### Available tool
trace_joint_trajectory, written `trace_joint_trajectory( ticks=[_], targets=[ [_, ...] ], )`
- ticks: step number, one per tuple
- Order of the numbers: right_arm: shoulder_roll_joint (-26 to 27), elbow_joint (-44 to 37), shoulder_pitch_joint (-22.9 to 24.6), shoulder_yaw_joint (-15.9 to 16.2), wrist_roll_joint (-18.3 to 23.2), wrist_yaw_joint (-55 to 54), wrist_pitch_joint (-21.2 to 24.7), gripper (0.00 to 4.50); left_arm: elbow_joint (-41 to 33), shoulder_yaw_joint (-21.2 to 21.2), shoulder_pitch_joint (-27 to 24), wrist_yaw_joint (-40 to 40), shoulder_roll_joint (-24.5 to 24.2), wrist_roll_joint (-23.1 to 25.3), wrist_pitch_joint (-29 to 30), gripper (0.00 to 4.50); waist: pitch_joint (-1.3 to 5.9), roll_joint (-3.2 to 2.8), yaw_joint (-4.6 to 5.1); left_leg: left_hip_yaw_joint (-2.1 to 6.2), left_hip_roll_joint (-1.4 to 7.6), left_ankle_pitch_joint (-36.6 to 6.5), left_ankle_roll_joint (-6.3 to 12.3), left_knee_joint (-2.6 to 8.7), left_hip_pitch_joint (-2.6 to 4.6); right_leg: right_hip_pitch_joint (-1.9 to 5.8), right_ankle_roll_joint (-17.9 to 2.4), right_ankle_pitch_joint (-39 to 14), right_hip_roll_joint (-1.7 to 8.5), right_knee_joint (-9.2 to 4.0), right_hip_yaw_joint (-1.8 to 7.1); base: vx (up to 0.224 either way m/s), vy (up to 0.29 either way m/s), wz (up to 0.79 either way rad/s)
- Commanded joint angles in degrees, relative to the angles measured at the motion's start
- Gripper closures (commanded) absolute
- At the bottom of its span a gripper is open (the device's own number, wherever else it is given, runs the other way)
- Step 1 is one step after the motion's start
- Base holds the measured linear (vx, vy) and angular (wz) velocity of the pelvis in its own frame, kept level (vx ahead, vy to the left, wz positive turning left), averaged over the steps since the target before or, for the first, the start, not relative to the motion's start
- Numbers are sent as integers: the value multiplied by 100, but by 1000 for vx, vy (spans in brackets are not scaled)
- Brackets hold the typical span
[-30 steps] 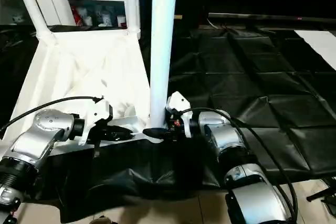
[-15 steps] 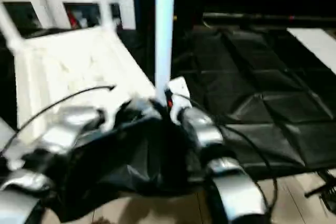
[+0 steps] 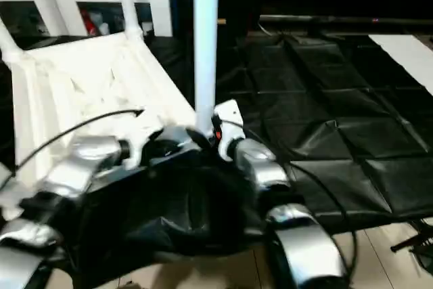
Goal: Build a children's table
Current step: Rotate leg to tighten
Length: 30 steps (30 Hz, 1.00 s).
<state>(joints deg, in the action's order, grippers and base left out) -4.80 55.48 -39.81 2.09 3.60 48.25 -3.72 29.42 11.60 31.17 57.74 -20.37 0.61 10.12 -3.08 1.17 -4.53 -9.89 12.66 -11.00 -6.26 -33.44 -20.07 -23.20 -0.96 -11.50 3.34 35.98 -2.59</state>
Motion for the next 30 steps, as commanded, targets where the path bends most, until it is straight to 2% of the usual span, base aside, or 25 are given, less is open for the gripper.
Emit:
trace_joint_trajectory(
  ticks=[1,3,4,5,9,15,21,25,28,30],
  targets=[
    [102,-238,77,422,-17,897,156,72,-263,209,-21,460,128,-281,-235,450,374,-34,-19,-43,72,-688,358,354,-10,328,-1459,-64,377,-347,232,0,0,0],
    [19,-311,120,465,-10,1130,186,72,-305,214,-46,576,77,-311,-227,450,371,-19,-33,-53,71,-660,385,347,-12,328,-1498,-30,372,-339,229,0,0,0],
    [-178,-478,223,610,-17,1585,244,72,-380,236,-94,805,-39,-369,-222,450,365,-8,-64,-55,82,-718,374,349,3,316,-1508,-164,388,-351,227,0,0,0],
    [-264,-550,268,683,-26,1758,261,72,-408,244,-115,904,-87,-395,-227,450,366,-21,-86,-61,89,-750,388,344,19,302,-1512,-203,387,-349,229,0,0,0],
    [-524,-756,381,859,-64,2221,281,72,-498,258,-185,1265,-272,-475,-262,450,349,-16,-101,-53,88,-875,327,361,7,300,-1448,-464,395,-373,229,0,0,0],
    [-606,-860,396,847,-56,2414,420,135,-549,290,-246,1546,-375,-483,-239,450,359,-10,-110,-48,82,-807,275,363,6,306,-1411,-478,393,-369,233,0,0,0],
    [-649,-1043,467,918,54,2557,558,173,-594,314,-281,1630,-434,-527,-223,450,367,2,-116,-51,78,-709,308,356,5,308,-1434,-289,384,-351,226,0,0,0],
    [-417,-826,470,768,-37,1860,464,180,-393,202,-180,1055,-248,-345,-195,450,346,0,-112,-45,79,-874,237,372,11,295,-1377,-630,400,-389,231,0,0,0],
    [-176,-467,347,584,-151,901,467,181,-151,104,-31,479,-43,-184,-221,450,304,7,-59,-20,61,-1214,33,418,31,269,-1164,-1496,424,-492,246,0,0,0],
    [32,-144,195,385,-182,-97,527,181,-9,43,83,44,128,-96,-163,450,313,6,-23,-12,60,-1233,-34,420,42,252,-1071,-1709,426,-503,255,0,0,0]
  ],
)
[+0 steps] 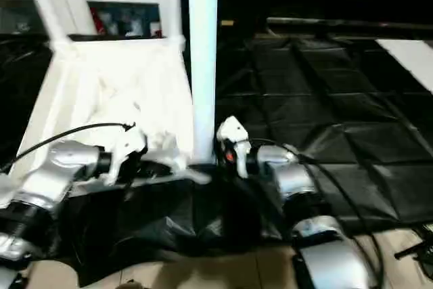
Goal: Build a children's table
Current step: Rotate leg to tighten
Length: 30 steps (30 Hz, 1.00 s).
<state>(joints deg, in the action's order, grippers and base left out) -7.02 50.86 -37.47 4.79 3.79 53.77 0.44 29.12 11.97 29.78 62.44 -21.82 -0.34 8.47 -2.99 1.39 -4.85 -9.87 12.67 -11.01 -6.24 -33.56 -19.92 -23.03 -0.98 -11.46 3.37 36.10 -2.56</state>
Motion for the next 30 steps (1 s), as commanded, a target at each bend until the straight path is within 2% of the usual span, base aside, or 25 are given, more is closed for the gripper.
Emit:
trace_joint_trajectory(
  ticks=[1,2,3,4,5,6,7,12,13,16,18,21,23,26,30],
  targets=[
    [331,437,-99,33,-194,-1005,135,181,75,-8,266,-583,334,31,34,450,311,-20,30,3,46,-1211,-98,436,11,256,-1014,-1792,423,-512,248,0,0,0],
    [357,467,-115,7,-185,-1098,140,181,93,-11,283,-633,359,41,47,450,311,-14,41,8,42,-1195,-98,445,-8,267,-981,-1807,419,-519,243,0,0,0],
    [582,699,-244,-200,-107,-1834,185,181,248,-32,430,-1057,575,121,141,450,313,-18,55,3,47,-1187,-95,438,-8,251,-953,-1764,414,-523,246,0,0,0],
    [654,757,-277,-258,-84,-2036,199,181,296,-39,476,-1187,646,143,166,450,305,-23,72,-8,41,-1251,-118,431,23,213,-977,-1785,406,-534,252,0,0,0],
    [797,853,-336,-323,-85,-2424,202,181,373,-60,566,-1432,795,173,221,450,322,-31,68,3,41,-1192,-122,433,9,240,-980,-1721,413,-524,245,0,0,0],
    [904,916,-378,-363,-91,-2658,195,181,439,-87,636,-1634,905,195,248,450,323,-28,72,-12,38,-1177,-115,423,16,219,-991,-1649,405,-526,253,0,0,0],
    [976,953,-404,-388,-89,-2793,193,181,488,-111,685,-1782,980,211,262,450,326,-30,80,-5,40,-1145,-112,428,8,232,-1021,-1509,396,-510,245,0,0,0],
    [1254,914,-405,-117,-230,-2420,-73,181,497,-55,732,-1721,1165,199,172,450,355,-25,73,-20,35,-875,53,397,-38,275,-1160,-750,393,-440,240,0,0,0],
    [1258,931,-411,-87,-259,-2409,-134,125,503,-44,729,-1710,1162,206,150,450,355,-29,71,-22,34,-856,80,396,-38,279,-1198,-665,392,-432,240,0,0,0],
    [1207,942,-442,-115,-176,-2050,-181,105,364,40,607,-1341,1023,140,58,450,341,-40,76,-27,34,-981,111,402,-29,276,-1222,-803,394,-455,241,0,0,0],
    [1141,916,-447,-86,-166,-1850,-206,75,291,70,541,-1129,941,83,6,450,336,-49,82,-18,42,-1062,113,412,-31,278,-1215,-924,405,-463,246,0,0,0],
    [848,783,-387,101,-249,-1255,-360,64,20,111,336,-532,692,-66,-109,450,340,-50,120,-9,49,-1090,120,413,-41,290,-1252,-897,406,-453,238,0,0,0],
    [753,711,-351,128,-220,-967,-397,64,-60,124,277,-311,604,-132,-162,450,345,-52,133,-12,55,-1049,181,404,-45,292,-1290,-785,407,-448,242,0,0,0],
    [623,610,-302,142,-204,-616,-432,64,-153,144,205,-51,482,-188,-183,450,355,-67,112,-28,67,-886,244,397,-8,284,-1434,-441,395,-413,239,0,0,0],
    [238,240,-101,328,-164,430,-457,64,-359,193,41,589,146,-334,-191,450,365,-69,70,-45,82,-762,361,377,-26,309,-1517,-60,375,-358,225,0,0,0]
  ],
)
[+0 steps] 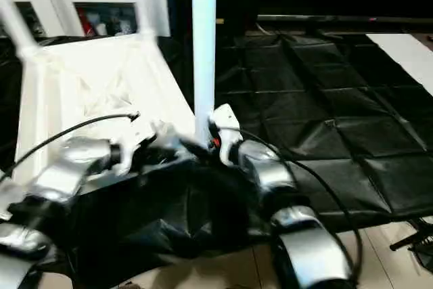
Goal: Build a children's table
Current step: Rotate leg to tighten
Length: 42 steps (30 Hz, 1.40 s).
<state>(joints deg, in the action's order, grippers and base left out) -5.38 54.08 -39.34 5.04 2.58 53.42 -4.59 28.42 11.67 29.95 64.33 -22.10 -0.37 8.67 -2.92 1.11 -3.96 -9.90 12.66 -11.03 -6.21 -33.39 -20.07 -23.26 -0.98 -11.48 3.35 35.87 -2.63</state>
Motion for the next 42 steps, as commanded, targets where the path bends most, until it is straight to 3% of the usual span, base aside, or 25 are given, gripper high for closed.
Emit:
trace_joint_trajectory(
  ticks=[1,6,18,23,25,27,28,29,30,35,39,40,42],
  targets=[
    [-14,-151,134,366,-63,627,18,64,-326,227,-3,503,108,-366,-170,450,356,-44,-30,-51,85,-741,380,354,-6,320,-1547,0,374,-331,229,0,0,0],
    [-352,-371,283,492,-67,1305,132,64,-448,226,-133,950,-183,-398,-11,450,342,-36,-99,-54,85,-906,319,364,8,314,-1512,-355,387,-359,234,0,0,0],
    [-394,-775,459,559,126,1729,550,166,-653,259,-254,1205,-290,-554,164,450,350,-38,-119,-45,80,-839,255,371,9,312,-1489,-324,383,-355,231,0,0,0],
    [-55,-491,388,372,-11,652,538,184,-291,85,-33,297,78,-304,-60,450,331,-20,-109,-41,75,-933,179,386,11,296,-1405,-599,393,-391,242,0,0,0],
    [153,-98,213,249,-152,-403,553,186,4,-26,164,-354,308,-158,-61,450,287,-22,-73,-18,56,-1297,8,427,39,272,-1196,-1487,413,-484,248,0,0,0],
    [254,70,128,176,-186,-882,606,186,120,-64,256,-616,410,-104,-49,450,287,-19,-58,-4,50,-1371,-116,432,69,245,-1058,-1903,421,-522,259,0,0,0],
    [419,278,13,48,-190,-1530,660,187,304,-99,404,-1016,567,-4,-28,450,305,-18,-65,2,47,-1284,-111,428,37,275,-970,-1898,430,-518,265,0,0,0],
    [475,323,-17,1,-174,-1701,665,187,365,-101,454,-1146,615,37,-21,450,294,-20,-62,-8,42,-1277,-103,426,51,234,-935,-1891,416,-537,274,0,0,0],
    [475,323,-17,1,-174,-1701,665,187,365,-101,454,-1146,615,37,-21,450,318,-11,-66,-4,41,-1199,-87,421,34,265,-939,-1761,414,-514,266,0,0,0],
    [962,721,-282,-338,-56,-2941,609,187,754,-207,821,-2089,1149,195,81,450,347,-30,-81,-33,32,-856,-45,395,32,263,-1081,-1035,387,-454,263,0,0,0],
    [1053,758,-316,-214,-120,-2789,414,187,752,-165,841,-1993,1222,164,-19,450,366,-24,-99,-28,28,-686,69,382,-15,311,-1186,-429,387,-388,249,0,0,0],
    [1043,718,-301,-201,-85,-2594,362,131,703,-131,804,-1867,1191,144,-64,450,368,-14,-98,-31,27,-681,95,379,-17,315,-1193,-389,387,-386,249,0,0,0],
    [992,667,-283,-191,-22,-2270,284,117,621,-83,721,-1626,1117,107,-168,450,361,-20,-96,-34,27,-690,162,379,-18,319,-1220,-374,392,-389,249,0,0,0]
  ],
)
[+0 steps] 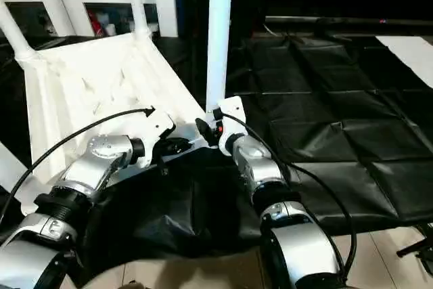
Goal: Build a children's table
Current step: Rotate leg to tighten
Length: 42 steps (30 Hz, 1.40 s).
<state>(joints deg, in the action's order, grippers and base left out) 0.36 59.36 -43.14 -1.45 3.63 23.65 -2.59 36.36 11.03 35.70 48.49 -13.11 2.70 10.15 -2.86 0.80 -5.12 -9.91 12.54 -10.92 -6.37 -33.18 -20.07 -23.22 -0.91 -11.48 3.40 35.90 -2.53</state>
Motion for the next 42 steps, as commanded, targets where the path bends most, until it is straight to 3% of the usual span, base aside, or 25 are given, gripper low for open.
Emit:
trace_joint_trajectory(
  ticks=[1,3,6,16,24,34,35,40,42],
  targets=[
    [353,92,117,477,-92,987,80,115,-253,11,71,158,150,-251,-353,450,347,13,22,-36,38,-797,200,358,-15,312,-1224,-513,392,-414,240,0,0,0],
    [349,90,119,478,-90,1002,80,97,-257,13,67,169,146,-254,-355,450,344,7,27,-31,48,-837,208,365,-17,316,-1220,-611,401,-418,244,0,0,0],
    [69,-129,254,733,-157,1932,24,63,-445,57,-109,628,-42,-370,-419,450,335,17,35,-25,62,-868,240,369,-32,322,-1238,-665,403,-420,239,0,0,0],
    [-695,-901,626,1136,-30,3996,215,63,-652,132,-329,1525,-548,-495,-493,450,340,22,-8,-47,81,-765,363,346,-11,310,-1346,-507,384,-392,225,0,0,0],
    [-1046,-1259,795,1343,-42,4763,307,63,-960,158,-509,2297,-831,-736,-412,450,348,35,-46,-45,96,-706,391,338,-13,321,-1384,-425,394,-364,220,0,0,0],
    [-1142,-1534,881,1374,34,5147,599,159,-1126,155,-645,2586,-960,-809,-344,450,345,47,-74,-51,92,-656,377,339,3,308,-1383,-437,391,-365,223,0,0,0],
    [-1141,-1567,890,1389,54,5162,638,168,-1115,136,-638,2541,-961,-790,-361,450,342,77,-73,-55,89,-654,376,339,2,308,-1367,-435,386,-368,221,0,0,0],
    [-1032,-1559,915,1350,77,4972,684,187,-1002,29,-559,2200,-844,-738,-285,450,342,65,-88,-53,85,-661,355,338,2,304,-1340,-511,393,-374,222,0,0,0],
    [-817,-1423,885,1158,117,4463,706,189,-842,-23,-456,1805,-722,-626,-275,450,325,73,-85,-51,82,-701,309,350,-2,293,-1287,-672,397,-392,230,0,0,0]
  ],
)
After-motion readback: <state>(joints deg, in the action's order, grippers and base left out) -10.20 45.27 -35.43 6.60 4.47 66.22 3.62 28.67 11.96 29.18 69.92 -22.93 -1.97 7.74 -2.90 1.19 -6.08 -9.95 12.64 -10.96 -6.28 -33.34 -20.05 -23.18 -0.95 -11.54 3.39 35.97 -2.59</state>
